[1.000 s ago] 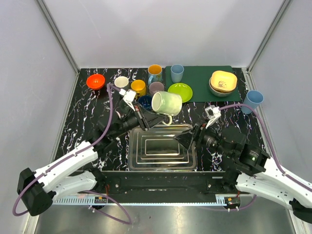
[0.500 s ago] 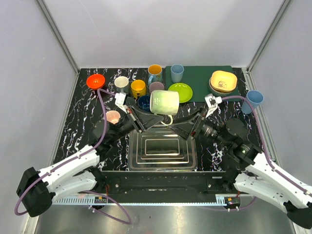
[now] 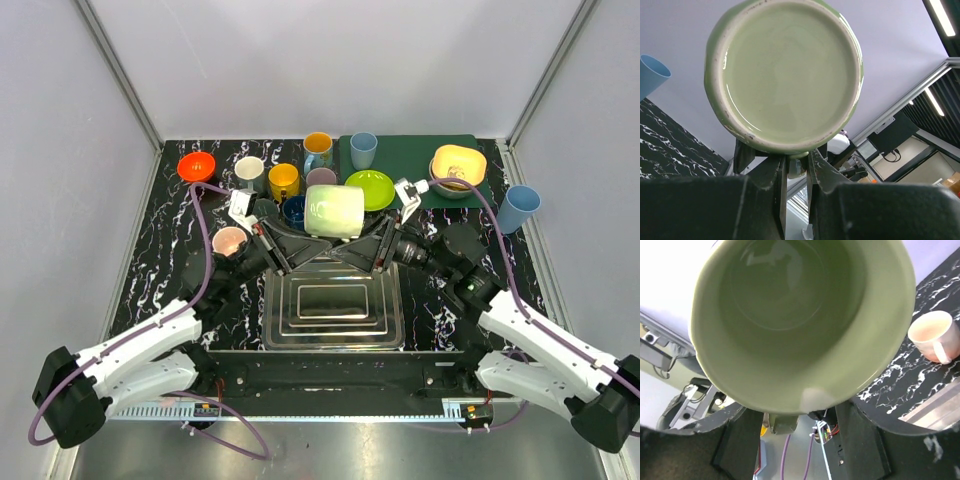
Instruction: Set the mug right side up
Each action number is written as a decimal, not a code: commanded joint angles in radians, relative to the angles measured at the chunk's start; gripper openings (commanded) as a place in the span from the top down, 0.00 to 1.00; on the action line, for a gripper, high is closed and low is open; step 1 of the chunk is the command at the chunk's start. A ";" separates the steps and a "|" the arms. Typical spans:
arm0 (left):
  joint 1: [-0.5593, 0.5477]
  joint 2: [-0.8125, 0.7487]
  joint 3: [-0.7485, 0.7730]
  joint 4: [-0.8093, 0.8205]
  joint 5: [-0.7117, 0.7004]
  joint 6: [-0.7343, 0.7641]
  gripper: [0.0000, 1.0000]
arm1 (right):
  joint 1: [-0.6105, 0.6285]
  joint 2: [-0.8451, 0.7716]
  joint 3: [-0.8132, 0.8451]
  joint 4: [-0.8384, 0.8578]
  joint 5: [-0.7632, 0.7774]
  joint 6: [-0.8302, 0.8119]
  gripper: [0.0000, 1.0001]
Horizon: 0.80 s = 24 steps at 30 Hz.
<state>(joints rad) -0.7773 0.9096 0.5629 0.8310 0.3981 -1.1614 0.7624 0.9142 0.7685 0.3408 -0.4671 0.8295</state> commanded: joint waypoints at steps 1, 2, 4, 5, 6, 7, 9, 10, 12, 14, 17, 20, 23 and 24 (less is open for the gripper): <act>0.000 -0.041 0.015 0.166 0.065 0.000 1.00 | -0.040 0.034 0.046 0.196 -0.097 0.088 0.39; -0.002 -0.041 0.014 0.160 0.070 0.002 1.00 | -0.043 0.038 0.054 0.202 -0.119 0.095 0.42; -0.002 -0.044 0.012 0.154 0.079 0.008 1.00 | -0.048 0.061 0.064 0.204 -0.137 0.100 0.47; 0.000 -0.044 0.011 0.154 0.082 0.008 1.00 | -0.049 0.067 0.071 0.204 -0.149 0.103 0.52; 0.000 -0.044 0.011 0.149 0.085 0.012 1.00 | -0.048 0.072 0.069 0.207 -0.153 0.106 0.54; 0.000 -0.044 0.012 0.137 0.090 0.015 1.00 | -0.049 0.077 0.068 0.223 -0.156 0.114 0.57; -0.002 -0.041 0.011 0.129 0.102 0.023 1.00 | -0.054 0.087 0.064 0.251 -0.165 0.132 0.67; -0.002 -0.041 0.006 0.129 0.104 0.023 1.00 | -0.054 0.091 0.061 0.260 -0.169 0.138 0.73; -0.002 -0.046 0.000 0.122 0.107 0.028 1.00 | -0.055 0.092 0.064 0.257 -0.173 0.138 0.90; 0.000 -0.057 -0.009 0.099 0.105 0.052 1.00 | -0.055 0.089 0.077 0.224 -0.160 0.110 0.99; 0.000 -0.098 -0.015 -0.010 0.084 0.122 0.89 | -0.060 0.065 0.107 0.117 -0.127 0.036 1.00; 0.004 -0.178 -0.009 -0.189 0.035 0.230 0.47 | -0.060 0.029 0.169 -0.075 -0.035 -0.085 1.00; 0.006 -0.302 0.006 -0.447 -0.129 0.336 0.25 | -0.058 0.006 0.256 -0.308 0.123 -0.212 1.00; 0.007 -0.372 0.011 -0.571 -0.251 0.359 0.21 | -0.060 0.015 0.282 -0.436 0.172 -0.240 1.00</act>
<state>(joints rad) -0.7689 0.7021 0.5472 0.5556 0.3695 -0.9630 0.7177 0.9771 0.8967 0.1715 -0.5354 0.7990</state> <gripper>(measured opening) 0.699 0.211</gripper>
